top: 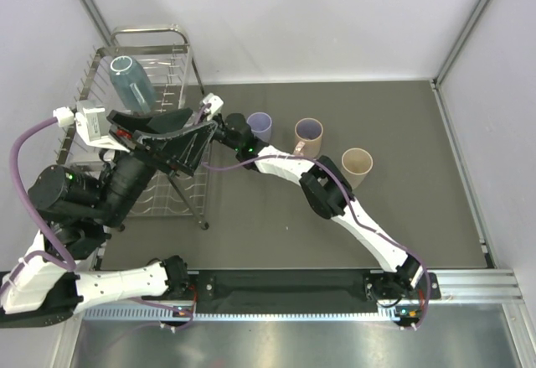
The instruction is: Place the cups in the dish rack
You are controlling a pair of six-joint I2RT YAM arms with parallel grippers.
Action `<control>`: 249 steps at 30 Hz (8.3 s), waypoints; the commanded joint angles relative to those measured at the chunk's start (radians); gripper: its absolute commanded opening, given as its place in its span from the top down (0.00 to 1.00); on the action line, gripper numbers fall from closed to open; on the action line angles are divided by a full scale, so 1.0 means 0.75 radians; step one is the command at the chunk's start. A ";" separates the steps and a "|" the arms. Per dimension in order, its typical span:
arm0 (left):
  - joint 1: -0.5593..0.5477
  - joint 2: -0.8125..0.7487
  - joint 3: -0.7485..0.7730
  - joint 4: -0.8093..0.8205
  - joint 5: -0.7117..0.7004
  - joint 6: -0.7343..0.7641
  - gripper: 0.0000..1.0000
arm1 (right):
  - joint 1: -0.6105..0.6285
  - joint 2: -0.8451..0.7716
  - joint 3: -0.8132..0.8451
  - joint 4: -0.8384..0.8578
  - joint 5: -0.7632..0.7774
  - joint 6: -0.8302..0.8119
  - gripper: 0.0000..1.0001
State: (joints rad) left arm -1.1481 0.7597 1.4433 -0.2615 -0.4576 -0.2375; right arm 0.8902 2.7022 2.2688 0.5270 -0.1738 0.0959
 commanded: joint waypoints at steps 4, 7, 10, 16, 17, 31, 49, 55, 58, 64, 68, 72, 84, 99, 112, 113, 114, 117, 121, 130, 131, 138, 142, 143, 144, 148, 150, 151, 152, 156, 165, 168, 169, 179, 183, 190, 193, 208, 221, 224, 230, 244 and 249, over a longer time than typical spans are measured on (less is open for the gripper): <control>-0.003 0.006 -0.002 0.044 -0.010 -0.004 0.18 | 0.036 0.066 0.161 0.023 0.095 -0.105 0.92; -0.003 0.000 -0.008 0.036 -0.016 -0.002 0.18 | 0.038 0.079 0.174 0.007 0.101 -0.114 0.89; -0.001 0.000 -0.016 0.036 -0.014 -0.004 0.18 | 0.040 0.079 0.174 0.013 0.117 -0.116 0.79; -0.003 0.006 -0.012 0.028 -0.030 -0.007 0.18 | 0.040 0.077 0.172 0.003 0.123 -0.118 0.43; -0.003 0.006 -0.012 0.024 -0.034 -0.011 0.18 | 0.040 0.071 0.170 -0.005 0.123 -0.114 0.31; -0.001 0.030 0.055 -0.062 -0.067 -0.096 0.19 | 0.046 -0.183 -0.094 0.044 0.084 0.013 0.00; -0.001 0.357 0.334 -0.259 -0.161 -0.231 0.20 | 0.008 -1.082 -1.016 -0.027 0.225 0.383 0.00; -0.003 0.460 0.278 -0.177 -0.302 -0.205 0.19 | -0.062 -1.587 -1.317 -0.698 0.722 0.596 0.00; -0.003 0.521 0.266 -0.124 -0.386 -0.162 0.19 | -0.082 -1.896 -1.489 -0.967 0.880 0.610 0.00; -0.003 0.733 0.340 -0.181 -0.604 -0.103 0.30 | -0.189 -2.447 -1.644 -1.577 1.048 0.747 0.00; 0.023 0.874 0.338 -0.222 -0.695 -0.125 0.30 | -0.191 -2.694 -1.628 -1.931 1.111 0.862 0.00; 0.111 0.973 0.340 -0.283 -0.625 -0.235 0.30 | -0.191 -2.844 -1.585 -2.081 1.019 0.897 0.00; 0.244 1.292 0.383 -0.402 -0.801 -0.450 0.29 | -0.193 -2.877 -1.430 -2.298 0.898 0.895 0.00; 0.273 1.509 0.458 -0.449 -0.883 -0.508 0.27 | -0.191 -2.922 -1.465 -2.318 0.817 0.901 0.00; 0.314 1.771 0.714 -0.539 -0.959 -0.657 0.28 | -0.193 -2.965 -1.432 -2.392 0.798 0.913 0.00; 0.340 1.781 0.724 -0.537 -0.949 -0.663 0.29 | -0.191 -2.965 -1.426 -2.398 0.794 0.913 0.00; 0.353 1.799 0.730 -0.533 -0.942 -0.665 0.30 | -0.191 -2.965 -1.420 -2.404 0.794 0.917 0.00; 0.410 1.814 0.745 -0.533 -0.908 -0.696 0.32 | -0.193 -2.973 -1.397 -2.433 0.792 0.917 0.00; 0.465 1.832 0.747 -0.533 -0.846 -0.724 0.32 | -0.191 -2.995 -1.395 -2.458 0.792 0.921 0.00; 0.516 1.887 0.769 -0.566 -0.807 -0.861 0.32 | -0.191 -3.010 -1.452 -2.396 0.741 0.923 0.00; 0.516 1.893 0.769 -0.553 -0.805 -0.868 0.32 | -0.191 -3.006 -1.452 -2.394 0.739 0.921 0.00; 0.541 1.928 0.755 -0.539 -0.775 -0.894 0.33 | -0.191 -3.022 -1.446 -2.408 0.735 0.925 0.00; 0.559 1.945 0.757 -0.566 -0.762 -0.939 0.33 | -0.193 -3.047 -1.446 -2.435 0.739 0.938 0.00; 0.563 1.949 0.757 -0.564 -0.758 -0.949 0.33 | -0.193 -3.053 -1.446 -2.445 0.741 0.944 0.00; 0.565 1.959 0.757 -0.547 -0.746 -0.947 0.33 | -0.191 -3.053 -1.442 -2.451 0.741 0.944 0.00; 0.574 1.998 0.779 -0.535 -0.746 -0.915 0.34 | -0.193 -3.049 -1.430 -2.460 0.745 0.944 0.00; 0.578 2.008 0.775 -0.539 -0.748 -0.919 0.34 | -0.193 -3.043 -1.426 -2.460 0.745 0.940 0.00; 0.584 2.010 0.771 -0.547 -0.746 -0.931 0.34 | -0.191 -3.042 -1.426 -2.458 0.743 0.942 0.00; 0.588 2.016 0.767 -0.547 -0.746 -0.939 0.34 | -0.191 -3.042 -1.426 -2.458 0.743 0.940 0.00; 0.598 2.045 0.781 -0.541 -0.736 -0.923 0.34 | -0.193 -3.049 -1.430 -2.453 0.743 0.942 0.00; 0.598 2.094 0.822 -0.561 -0.730 -0.906 0.50 | -0.191 -3.059 -1.438 -2.451 0.749 0.940 0.00; 0.598 2.098 0.822 -0.570 -0.717 -0.913 0.62 | -0.193 -3.055 -1.438 -2.445 0.751 0.938 0.00; 0.598 2.098 0.822 -0.572 -0.715 -0.921 0.67 | -0.193 -3.053 -1.438 -2.443 0.749 0.934 0.00; 0.590 2.029 0.831 -0.570 -0.693 -0.878 1.00 | -0.193 -2.996 -1.409 -2.421 0.759 0.901 0.00; 0.551 1.933 0.841 -0.551 -0.672 -0.823 1.00 | -0.193 -2.949 -1.397 -2.408 0.757 0.931 0.00; 0.441 1.650 0.786 -0.478 -0.572 -0.794 1.00 | -0.193 -2.912 -1.411 -2.343 0.739 1.017 0.00; 0.345 1.487 0.702 -0.376 -0.623 -0.772 1.00 | -0.193 -2.938 -1.428 -2.265 0.725 1.068 0.00; 0.130 0.491 -0.338 0.428 -0.251 -0.598 1.00 | -0.191 -3.157 -1.734 -1.810 0.524 1.686 0.00; 0.132 0.108 -0.668 0.858 0.203 -0.503 1.00 | -0.193 -3.002 -1.957 -1.013 0.246 1.944 0.00; 0.132 0.110 -0.687 0.931 0.248 -0.528 1.00 | -0.191 -2.900 -1.972 -0.846 0.189 2.009 0.00; 0.132 0.149 -0.701 1.085 0.116 -0.624 1.00 | -0.156 -2.720 -1.833 -0.670 0.323 1.955 0.00; 0.130 0.398 -0.523 1.265 0.133 -0.485 1.00 | 0.099 -2.429 -1.596 -0.488 0.749 1.727 0.00; 0.130 0.396 -0.485 1.253 0.134 -0.350 1.00 | 0.183 -2.429 -1.585 -0.559 0.931 1.772 0.00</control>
State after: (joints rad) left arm -1.0435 1.0725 1.0153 0.5777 -0.3859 -0.5842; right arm 0.9867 0.8867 1.0359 0.1162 0.3908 1.4326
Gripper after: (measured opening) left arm 0.081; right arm 0.996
